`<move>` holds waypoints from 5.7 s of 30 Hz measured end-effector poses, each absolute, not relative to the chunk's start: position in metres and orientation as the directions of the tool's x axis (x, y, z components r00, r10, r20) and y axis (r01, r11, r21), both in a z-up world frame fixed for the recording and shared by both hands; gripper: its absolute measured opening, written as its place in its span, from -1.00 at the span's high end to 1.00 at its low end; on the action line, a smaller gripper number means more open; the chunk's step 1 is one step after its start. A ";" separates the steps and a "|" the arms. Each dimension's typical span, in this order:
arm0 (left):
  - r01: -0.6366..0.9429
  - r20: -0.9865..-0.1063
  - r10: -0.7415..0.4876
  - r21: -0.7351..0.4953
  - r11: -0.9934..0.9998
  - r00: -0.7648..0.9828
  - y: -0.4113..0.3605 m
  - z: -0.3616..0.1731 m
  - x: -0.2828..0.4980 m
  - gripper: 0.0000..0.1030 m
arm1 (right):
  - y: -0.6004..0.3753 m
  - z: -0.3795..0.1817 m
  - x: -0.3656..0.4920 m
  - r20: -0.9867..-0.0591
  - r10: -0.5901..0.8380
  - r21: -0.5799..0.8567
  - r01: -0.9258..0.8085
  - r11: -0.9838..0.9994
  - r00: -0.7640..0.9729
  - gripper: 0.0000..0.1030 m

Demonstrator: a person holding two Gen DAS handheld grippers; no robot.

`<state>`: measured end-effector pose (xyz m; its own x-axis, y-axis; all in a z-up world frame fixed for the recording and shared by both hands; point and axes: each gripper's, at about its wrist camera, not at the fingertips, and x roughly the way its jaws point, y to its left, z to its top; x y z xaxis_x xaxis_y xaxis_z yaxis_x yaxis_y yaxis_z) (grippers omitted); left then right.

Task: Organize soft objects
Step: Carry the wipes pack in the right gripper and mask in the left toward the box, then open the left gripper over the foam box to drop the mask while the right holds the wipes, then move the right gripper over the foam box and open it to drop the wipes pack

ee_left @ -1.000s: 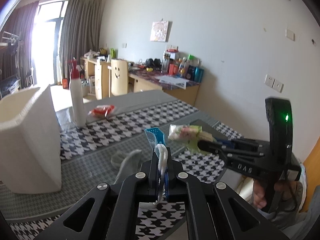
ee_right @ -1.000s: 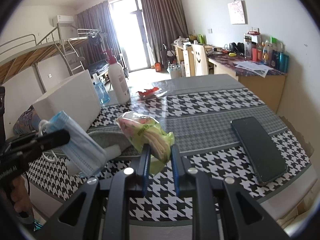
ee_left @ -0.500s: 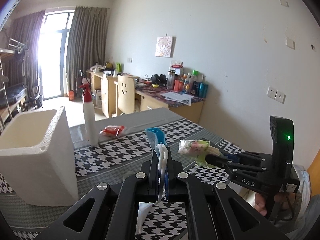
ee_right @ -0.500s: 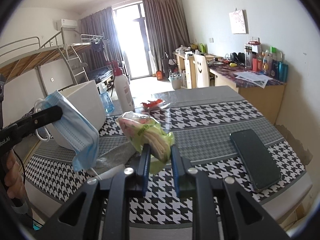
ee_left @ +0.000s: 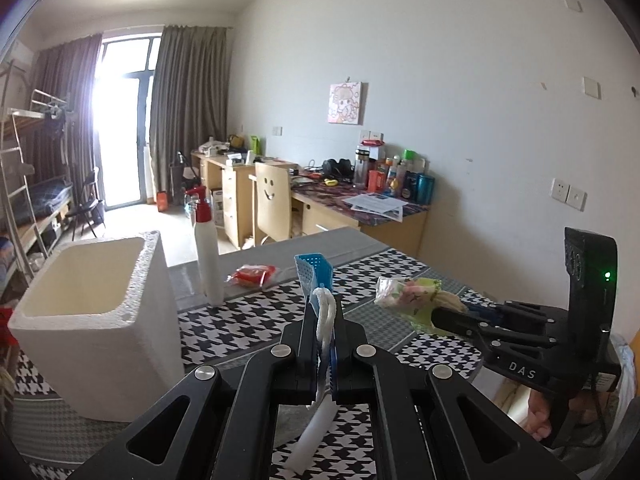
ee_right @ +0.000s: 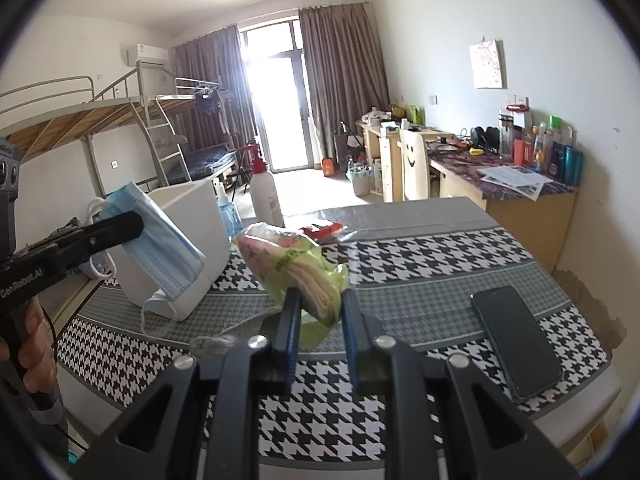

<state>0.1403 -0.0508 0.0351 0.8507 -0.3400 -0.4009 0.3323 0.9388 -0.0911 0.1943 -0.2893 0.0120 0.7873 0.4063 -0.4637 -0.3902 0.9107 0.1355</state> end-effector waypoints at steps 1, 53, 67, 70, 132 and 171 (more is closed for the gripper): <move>0.331 -0.400 -0.338 -0.089 0.939 0.852 -0.050 0.036 0.140 0.93 | -0.289 0.013 0.195 -0.462 0.408 0.135 -0.393 0.910 0.788 0.54; 0.142 -0.274 -0.131 0.020 0.990 0.953 -0.009 0.095 0.168 0.92 | -0.234 0.068 0.231 -0.343 0.535 0.159 -0.514 0.843 0.772 0.54; 0.020 -0.254 -0.010 0.034 0.999 0.967 0.017 0.110 0.175 0.92 | -0.209 0.080 0.239 -0.334 0.580 0.146 -0.567 0.810 0.743 0.54; -0.003 -0.254 0.012 0.034 0.999 0.967 0.022 0.110 0.175 0.92 | -0.200 0.083 0.241 -0.335 0.594 0.142 -0.584 0.799 0.731 0.54; -0.070 -0.502 0.059 -0.002 0.998 0.863 0.087 0.055 0.240 0.77 | -0.120 0.074 0.277 -0.442 0.621 0.100 -0.652 0.751 0.647 0.54; -0.260 -0.393 0.237 -0.007 0.966 0.889 0.132 0.066 0.195 -0.98 | -0.076 0.070 0.279 -0.482 0.626 0.070 -0.685 0.725 0.613 0.54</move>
